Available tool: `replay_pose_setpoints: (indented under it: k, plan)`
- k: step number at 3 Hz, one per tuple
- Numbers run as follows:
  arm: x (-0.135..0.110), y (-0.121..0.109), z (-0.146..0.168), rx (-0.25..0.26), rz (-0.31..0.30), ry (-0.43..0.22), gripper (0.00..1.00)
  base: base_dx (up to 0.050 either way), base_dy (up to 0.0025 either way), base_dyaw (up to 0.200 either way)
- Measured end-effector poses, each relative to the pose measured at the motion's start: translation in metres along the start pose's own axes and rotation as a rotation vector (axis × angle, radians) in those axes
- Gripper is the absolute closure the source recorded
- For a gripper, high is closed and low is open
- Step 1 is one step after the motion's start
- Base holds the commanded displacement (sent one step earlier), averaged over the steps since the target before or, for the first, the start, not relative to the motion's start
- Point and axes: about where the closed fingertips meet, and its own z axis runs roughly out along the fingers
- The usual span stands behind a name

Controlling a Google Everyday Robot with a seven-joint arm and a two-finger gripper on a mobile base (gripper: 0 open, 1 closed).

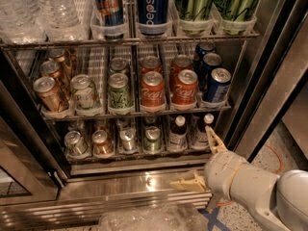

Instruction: Pick coke can from middle shelf of fridge

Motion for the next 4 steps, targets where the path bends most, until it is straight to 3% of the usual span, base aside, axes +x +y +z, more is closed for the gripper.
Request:
replay_pose_setpoints:
  k: [1, 2, 3, 4]
  plan:
    - [0.000, 0.000, 0.000, 0.000, 0.000, 0.000, 0.00, 0.000, 0.00000, 0.000]
    - [-0.008, 0.003, 0.006, 0.020, 0.051, -0.048, 0.00, 0.000, 0.00000, 0.000]
    - [0.004, -0.008, 0.004, 0.116, 0.215, -0.114, 0.00, 0.000, 0.00000, 0.000]
    - [0.024, -0.024, -0.011, 0.243, 0.339, -0.145, 0.00, 0.000, 0.00000, 0.000]
